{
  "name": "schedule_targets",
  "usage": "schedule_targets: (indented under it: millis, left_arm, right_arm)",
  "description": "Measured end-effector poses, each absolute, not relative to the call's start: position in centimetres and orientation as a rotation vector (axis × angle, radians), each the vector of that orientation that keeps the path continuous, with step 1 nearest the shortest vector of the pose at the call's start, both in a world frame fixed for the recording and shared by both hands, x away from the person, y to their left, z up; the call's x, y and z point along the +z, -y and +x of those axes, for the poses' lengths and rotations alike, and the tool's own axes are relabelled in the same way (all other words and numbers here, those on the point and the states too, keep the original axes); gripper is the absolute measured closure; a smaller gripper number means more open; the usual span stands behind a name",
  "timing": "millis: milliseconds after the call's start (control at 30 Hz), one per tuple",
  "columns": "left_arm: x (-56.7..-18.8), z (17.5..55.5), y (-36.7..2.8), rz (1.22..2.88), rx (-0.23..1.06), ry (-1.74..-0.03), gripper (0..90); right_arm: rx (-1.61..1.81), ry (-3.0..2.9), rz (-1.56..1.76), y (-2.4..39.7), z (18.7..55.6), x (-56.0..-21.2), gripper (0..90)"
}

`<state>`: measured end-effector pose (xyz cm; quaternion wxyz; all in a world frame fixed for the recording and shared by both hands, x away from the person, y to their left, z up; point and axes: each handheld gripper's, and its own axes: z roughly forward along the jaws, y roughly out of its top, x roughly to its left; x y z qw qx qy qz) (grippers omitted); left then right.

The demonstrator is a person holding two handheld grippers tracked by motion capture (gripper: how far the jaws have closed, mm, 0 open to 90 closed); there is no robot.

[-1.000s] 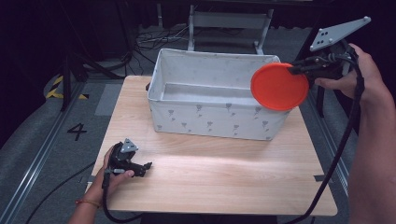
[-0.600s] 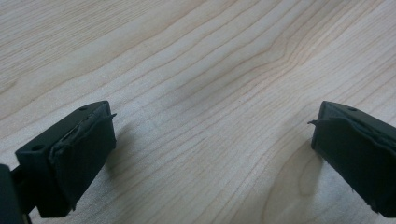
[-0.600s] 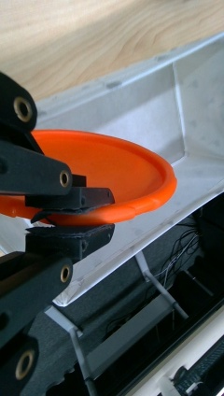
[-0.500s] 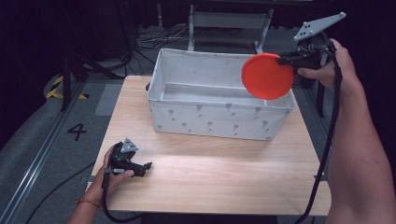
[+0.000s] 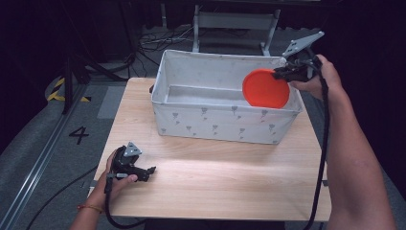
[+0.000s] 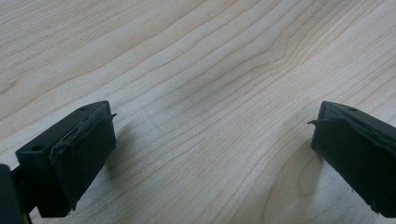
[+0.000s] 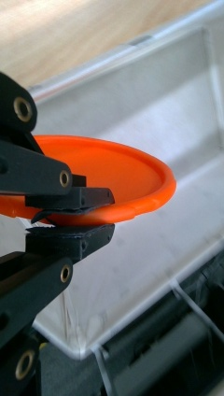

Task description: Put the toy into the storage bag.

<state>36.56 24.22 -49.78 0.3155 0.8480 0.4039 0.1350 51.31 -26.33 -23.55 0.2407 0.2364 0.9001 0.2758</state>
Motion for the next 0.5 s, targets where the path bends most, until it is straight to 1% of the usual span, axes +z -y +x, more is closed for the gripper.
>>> schedule_targets:
  millis: [33, 200, 500]
  left_arm:
    - [-49.8, 36.6, -24.2, 2.234, 0.356, -1.064, 0.2]
    - [-49.8, 36.6, -24.2, 2.234, 0.356, -1.064, 0.2]
    - [-49.8, 36.6, -24.2, 2.236, 0.355, -1.061, 0.1]
  right_arm:
    - [0.754, -2.462, 0.647, 26.3, 51.3, -23.6, 82.3]
    - [0.666, -2.558, 0.616, 25.5, 52.2, -25.7, 82.3]
    - [0.543, -2.724, 0.523, 24.8, 53.1, -27.8, 82.2]
